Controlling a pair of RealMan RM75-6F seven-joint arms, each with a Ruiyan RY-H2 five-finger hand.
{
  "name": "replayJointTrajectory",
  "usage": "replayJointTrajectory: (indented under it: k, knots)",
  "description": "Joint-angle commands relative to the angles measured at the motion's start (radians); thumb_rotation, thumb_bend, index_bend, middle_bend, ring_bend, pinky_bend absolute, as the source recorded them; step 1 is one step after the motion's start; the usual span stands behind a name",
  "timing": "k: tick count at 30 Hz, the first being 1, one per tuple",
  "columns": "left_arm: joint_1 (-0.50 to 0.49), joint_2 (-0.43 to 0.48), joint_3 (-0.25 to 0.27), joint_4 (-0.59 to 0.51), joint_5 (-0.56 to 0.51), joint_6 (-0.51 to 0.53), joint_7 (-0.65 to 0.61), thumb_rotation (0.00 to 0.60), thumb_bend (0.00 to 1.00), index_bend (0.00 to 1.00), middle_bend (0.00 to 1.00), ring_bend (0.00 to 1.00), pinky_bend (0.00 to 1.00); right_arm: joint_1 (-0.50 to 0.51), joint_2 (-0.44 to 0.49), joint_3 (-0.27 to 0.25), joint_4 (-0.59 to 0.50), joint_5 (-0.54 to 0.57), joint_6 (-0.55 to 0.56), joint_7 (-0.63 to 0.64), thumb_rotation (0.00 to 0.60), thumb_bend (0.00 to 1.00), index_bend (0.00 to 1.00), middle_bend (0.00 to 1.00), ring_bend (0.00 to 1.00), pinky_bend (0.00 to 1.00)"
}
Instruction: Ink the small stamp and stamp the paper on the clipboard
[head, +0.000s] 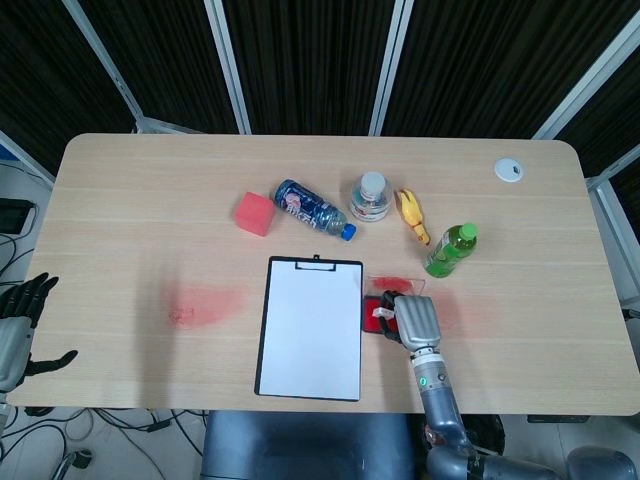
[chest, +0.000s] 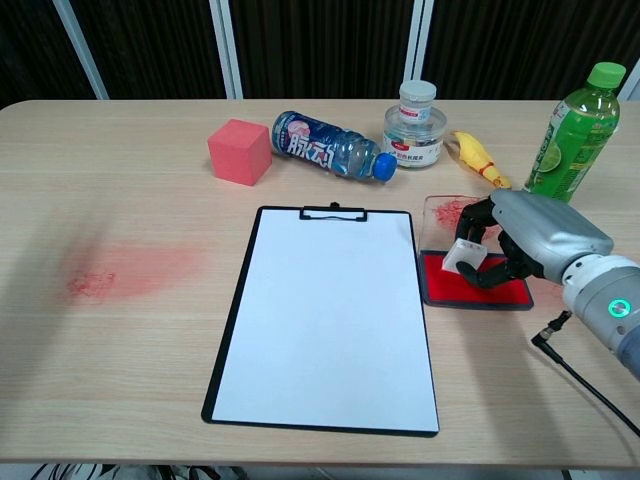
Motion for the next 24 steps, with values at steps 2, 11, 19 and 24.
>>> replayJointTrajectory:
  k: [2, 11, 19, 24]
  knots:
    - [0.000, 0.000, 0.000, -0.001, -0.001, 0.000, 0.000, 0.600, 0.01, 0.00, 0.00, 0.00, 0.00, -0.001, 0.003, 0.003, -0.007, -0.008, 0.005, 0.002, 0.600, 0.64, 0.93, 0.81, 0.88, 0.90]
    - [-0.001, -0.001, 0.000, -0.002, 0.000, -0.001, -0.003, 0.600, 0.01, 0.00, 0.00, 0.00, 0.00, 0.020, 0.022, 0.042, -0.080, -0.051, 0.031, 0.012, 0.600, 0.63, 0.93, 0.81, 0.88, 0.90]
    - [-0.002, 0.002, -0.003, -0.005, -0.003, -0.004, -0.016, 0.600, 0.01, 0.00, 0.00, 0.00, 0.00, 0.037, 0.007, 0.050, -0.152, -0.062, 0.045, -0.023, 0.600, 0.63, 0.93, 0.81, 0.88, 0.90]
    - [-0.003, 0.004, -0.003, -0.006, -0.006, -0.007, -0.024, 0.600, 0.01, 0.00, 0.00, 0.00, 0.00, 0.048, -0.028, 0.051, -0.156, -0.050, 0.046, -0.056, 0.600, 0.63, 0.93, 0.81, 0.88, 0.90]
